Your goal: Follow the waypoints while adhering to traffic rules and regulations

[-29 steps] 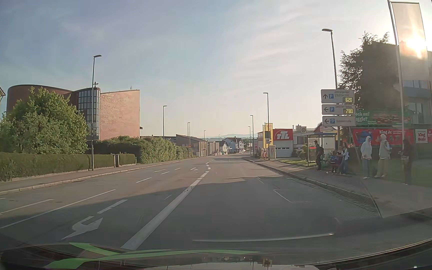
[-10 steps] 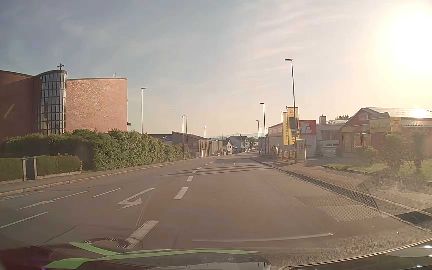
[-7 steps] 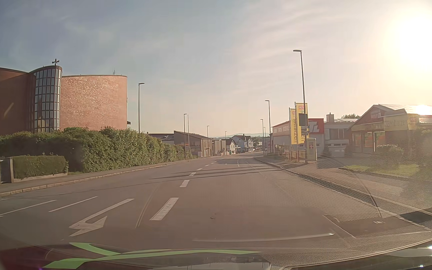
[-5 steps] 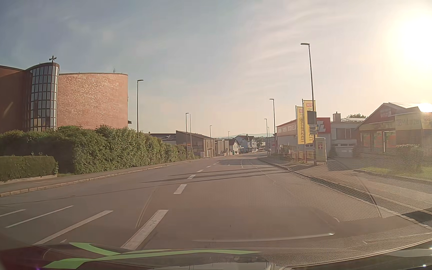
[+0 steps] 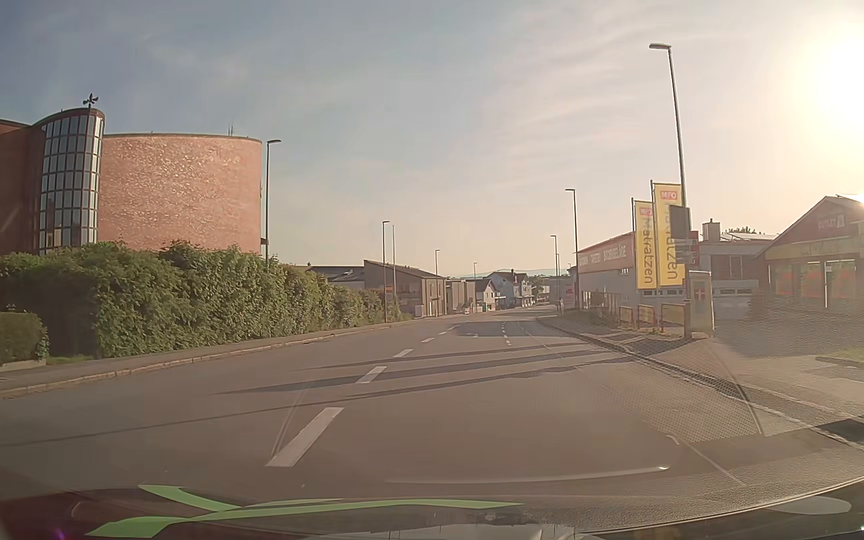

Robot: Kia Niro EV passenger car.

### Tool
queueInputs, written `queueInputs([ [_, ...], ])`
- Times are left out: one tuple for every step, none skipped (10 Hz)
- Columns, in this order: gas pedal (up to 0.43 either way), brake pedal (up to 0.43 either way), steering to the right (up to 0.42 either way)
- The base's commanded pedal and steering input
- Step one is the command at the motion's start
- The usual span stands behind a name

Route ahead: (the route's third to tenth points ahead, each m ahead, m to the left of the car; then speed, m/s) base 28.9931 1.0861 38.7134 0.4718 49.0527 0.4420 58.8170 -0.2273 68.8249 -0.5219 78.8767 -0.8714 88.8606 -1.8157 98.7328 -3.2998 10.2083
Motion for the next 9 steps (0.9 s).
queueInputs([
  [0.039,0.0,-0.018],
  [0.028,0.0,-0.016],
  [0.02,0.0,-0.012],
  [0.02,0.0,-0.008],
  [0.0,0.0,-0.004],
  [0.0,0.0,0.0],
  [0.0,0.0,0.002],
  [0.0,0.0,0.003],
  [0.0,0.0,0.002],
])
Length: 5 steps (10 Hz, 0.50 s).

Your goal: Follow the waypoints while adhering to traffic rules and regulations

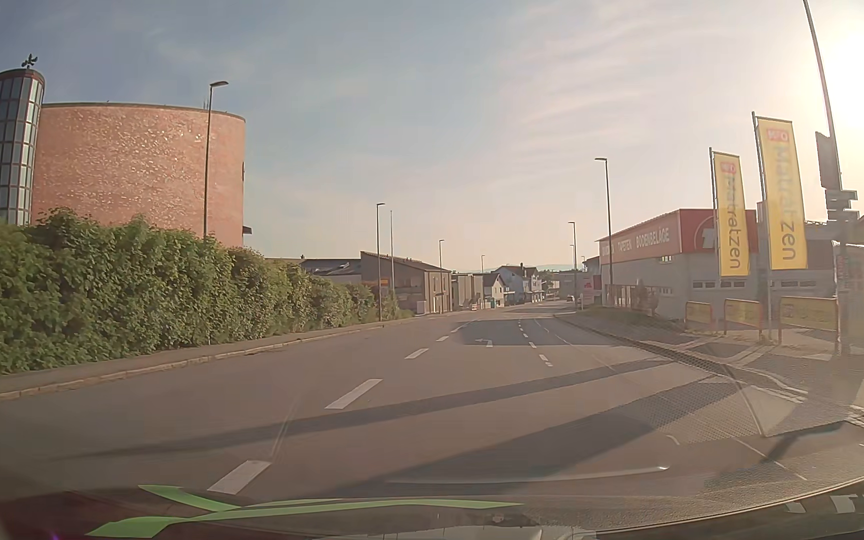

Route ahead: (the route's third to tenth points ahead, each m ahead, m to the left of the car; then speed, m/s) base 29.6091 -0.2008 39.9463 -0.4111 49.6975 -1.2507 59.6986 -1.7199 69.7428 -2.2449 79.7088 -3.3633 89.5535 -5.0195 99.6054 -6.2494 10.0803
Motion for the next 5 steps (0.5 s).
queueInputs([
  [0.0,0.0,0.003],
  [0.0,0.0,0.003],
  [0.0,0.0,0.004],
  [0.0,0.0,0.004],
  [0.0,0.0,0.004],
])
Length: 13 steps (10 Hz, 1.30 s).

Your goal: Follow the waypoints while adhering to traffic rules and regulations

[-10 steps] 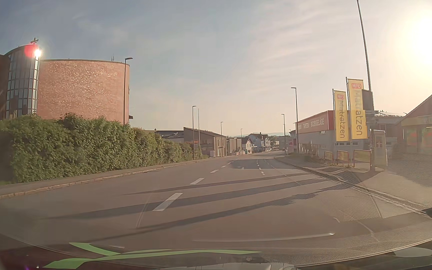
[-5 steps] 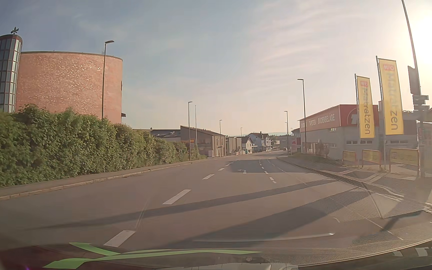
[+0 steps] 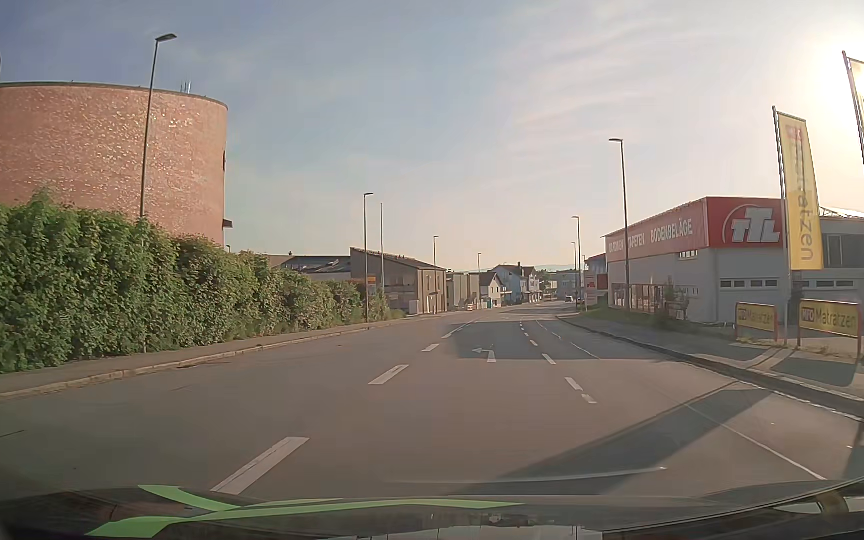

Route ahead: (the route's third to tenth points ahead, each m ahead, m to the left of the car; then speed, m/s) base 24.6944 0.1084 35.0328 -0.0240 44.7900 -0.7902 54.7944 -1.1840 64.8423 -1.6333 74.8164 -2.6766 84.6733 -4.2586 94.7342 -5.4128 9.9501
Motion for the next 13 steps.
queueInputs([
  [0.0,0.0,0.004],
  [0.0,0.0,0.004],
  [0.0,0.0,0.006],
  [0.0,0.0,0.007],
  [0.0,0.0,0.009],
  [0.0,0.0,0.009],
  [0.0,0.0,0.009],
  [0.008,0.0,0.009],
  [0.039,0.0,0.009],
  [0.059,0.0,0.009],
  [0.079,0.0,0.009],
  [0.079,0.0,0.009],
  [0.079,0.0,0.009],
])
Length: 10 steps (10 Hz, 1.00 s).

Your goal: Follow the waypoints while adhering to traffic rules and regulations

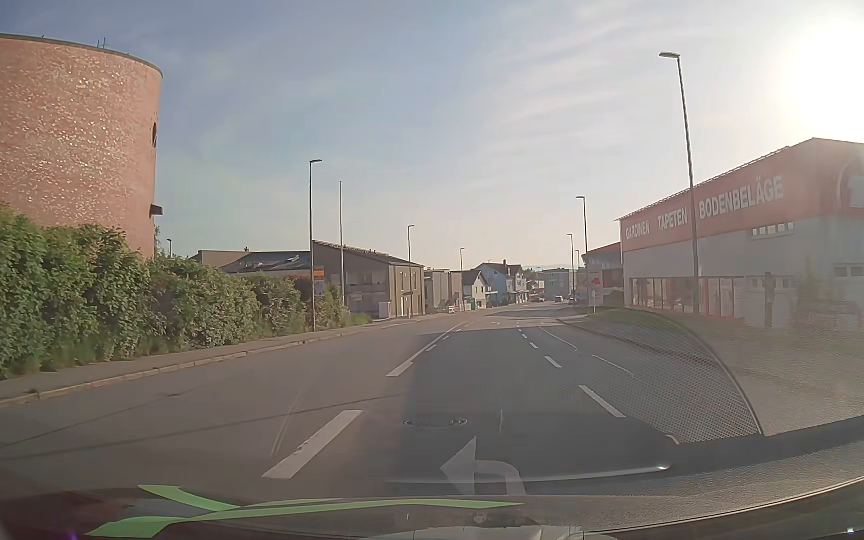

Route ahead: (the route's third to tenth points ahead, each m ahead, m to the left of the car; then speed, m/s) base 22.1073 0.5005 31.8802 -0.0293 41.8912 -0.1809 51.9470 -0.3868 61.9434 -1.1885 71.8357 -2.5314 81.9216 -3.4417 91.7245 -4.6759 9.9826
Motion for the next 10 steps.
queueInputs([
  [0.079,0.0,0.008],
  [0.079,0.0,0.007],
  [0.079,0.0,0.006],
  [0.079,0.0,0.006],
  [0.079,0.0,0.006],
  [0.079,0.0,0.006],
  [0.087,0.0,0.005],
  [0.087,0.0,0.005],
  [0.087,0.0,0.005],
  [0.079,0.0,0.006],
])
